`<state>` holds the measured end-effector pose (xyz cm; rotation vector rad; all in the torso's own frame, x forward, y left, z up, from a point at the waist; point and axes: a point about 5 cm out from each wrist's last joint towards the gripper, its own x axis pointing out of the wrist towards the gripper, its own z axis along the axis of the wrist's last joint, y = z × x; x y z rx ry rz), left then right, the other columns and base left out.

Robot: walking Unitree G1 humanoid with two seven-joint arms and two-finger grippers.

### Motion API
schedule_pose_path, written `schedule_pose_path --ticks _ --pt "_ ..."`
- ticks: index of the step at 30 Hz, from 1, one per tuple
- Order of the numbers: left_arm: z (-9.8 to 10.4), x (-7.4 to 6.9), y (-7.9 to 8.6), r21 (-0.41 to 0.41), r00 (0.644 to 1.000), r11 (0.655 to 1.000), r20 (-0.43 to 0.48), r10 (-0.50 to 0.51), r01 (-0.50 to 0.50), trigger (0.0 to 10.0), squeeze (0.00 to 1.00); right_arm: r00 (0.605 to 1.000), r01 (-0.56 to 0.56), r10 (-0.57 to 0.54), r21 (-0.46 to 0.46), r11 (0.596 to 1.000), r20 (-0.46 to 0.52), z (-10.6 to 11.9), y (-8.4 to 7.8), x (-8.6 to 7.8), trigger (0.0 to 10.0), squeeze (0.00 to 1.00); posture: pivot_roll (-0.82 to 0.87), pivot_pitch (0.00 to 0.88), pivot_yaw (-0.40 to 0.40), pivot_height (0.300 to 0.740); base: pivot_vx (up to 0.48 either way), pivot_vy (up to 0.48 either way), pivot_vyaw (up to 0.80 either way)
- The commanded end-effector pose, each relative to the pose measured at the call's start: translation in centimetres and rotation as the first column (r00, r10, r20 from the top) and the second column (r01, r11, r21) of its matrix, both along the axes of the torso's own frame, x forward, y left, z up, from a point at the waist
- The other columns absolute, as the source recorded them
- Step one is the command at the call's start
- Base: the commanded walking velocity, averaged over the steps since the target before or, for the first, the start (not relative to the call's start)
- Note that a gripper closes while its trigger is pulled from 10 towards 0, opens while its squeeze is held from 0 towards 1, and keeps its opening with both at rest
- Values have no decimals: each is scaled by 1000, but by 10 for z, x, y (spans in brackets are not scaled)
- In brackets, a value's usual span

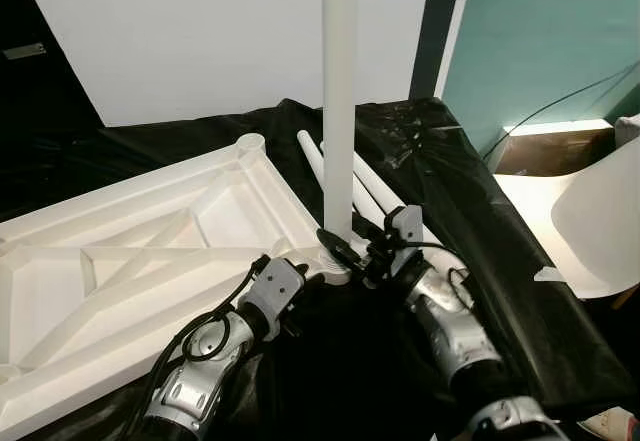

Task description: Building children table

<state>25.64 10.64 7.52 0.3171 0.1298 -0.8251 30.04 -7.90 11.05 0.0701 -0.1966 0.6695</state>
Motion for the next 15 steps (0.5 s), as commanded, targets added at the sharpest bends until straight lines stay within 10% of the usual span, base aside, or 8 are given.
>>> schedule_pose_path --ticks 1,11,12,13,15 --pt "-26 -17 -4 57 985 993 -140 -97 106 10000 0 983 175 -172 35 984 -63 -7 -21 5 0 0 145 0 20 740 0 0 0" --pt "-25 -16 -4 56 986 993 -135 -97 105 10000 0 977 202 -199 30 979 -71 -3 -17 3 0 0 144 0 16 740 0 0 0" --pt "-25 -16 -5 55 986 993 -135 -96 104 10000 0 980 187 -185 23 982 -76 -4 -15 3 8157 0 145 0 14 740 0 0 0" --pt "-26 -16 -5 54 986 993 -135 -96 104 10000 0 983 167 -164 27 986 -83 -4 -13 3 10000 1000 144 0 14 740 0 0 0" --pt "-26 -16 -5 53 986 993 -135 -96 104 10000 0 985 150 -147 29 988 -86 -4 -12 2 10000 1000 144 0 14 740 0 0 0"
